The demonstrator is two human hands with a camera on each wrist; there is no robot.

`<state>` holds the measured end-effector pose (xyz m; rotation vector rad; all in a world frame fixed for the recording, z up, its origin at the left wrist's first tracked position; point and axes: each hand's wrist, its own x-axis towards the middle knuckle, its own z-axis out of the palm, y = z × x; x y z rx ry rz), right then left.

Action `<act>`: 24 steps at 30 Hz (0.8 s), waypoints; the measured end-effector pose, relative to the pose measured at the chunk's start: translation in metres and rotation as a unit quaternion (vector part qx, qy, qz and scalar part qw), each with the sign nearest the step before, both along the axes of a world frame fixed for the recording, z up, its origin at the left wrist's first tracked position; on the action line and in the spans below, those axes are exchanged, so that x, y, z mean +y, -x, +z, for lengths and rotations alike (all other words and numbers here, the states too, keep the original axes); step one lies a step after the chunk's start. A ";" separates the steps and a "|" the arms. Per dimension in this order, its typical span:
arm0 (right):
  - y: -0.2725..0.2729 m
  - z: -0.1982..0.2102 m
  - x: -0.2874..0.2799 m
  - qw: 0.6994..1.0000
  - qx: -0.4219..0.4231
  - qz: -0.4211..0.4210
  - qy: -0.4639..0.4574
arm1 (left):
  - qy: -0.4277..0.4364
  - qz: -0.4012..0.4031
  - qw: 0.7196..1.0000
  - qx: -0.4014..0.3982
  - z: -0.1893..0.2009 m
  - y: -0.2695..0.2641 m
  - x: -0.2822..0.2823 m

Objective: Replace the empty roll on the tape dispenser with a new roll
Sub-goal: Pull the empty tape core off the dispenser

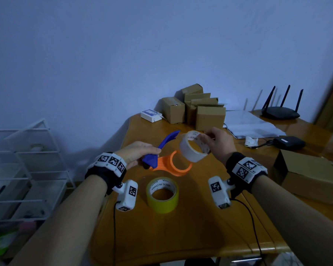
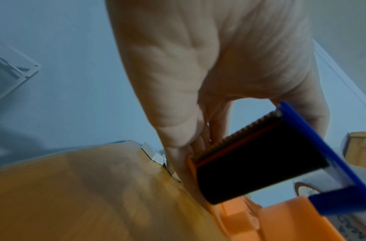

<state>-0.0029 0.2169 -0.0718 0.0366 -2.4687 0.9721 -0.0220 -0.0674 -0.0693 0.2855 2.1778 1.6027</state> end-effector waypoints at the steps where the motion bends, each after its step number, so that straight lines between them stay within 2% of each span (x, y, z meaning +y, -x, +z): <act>1: 0.002 -0.002 0.005 1.000 -0.012 -0.017 0.014 | 0.002 0.000 1.000 0.000 0.000 0.000 -0.001; 10: 0.009 -0.021 0.029 0.978 -0.133 -0.116 0.108 | -0.007 0.014 1.000 0.001 0.000 0.002 -0.010; 17: 0.007 -0.034 0.031 0.969 -0.199 -0.143 0.020 | -0.008 0.019 1.000 -0.002 -0.001 0.001 -0.011; 24: -0.003 -0.053 0.029 0.950 -0.277 -0.142 0.013 | -0.013 0.029 0.999 0.001 -0.001 0.001 -0.014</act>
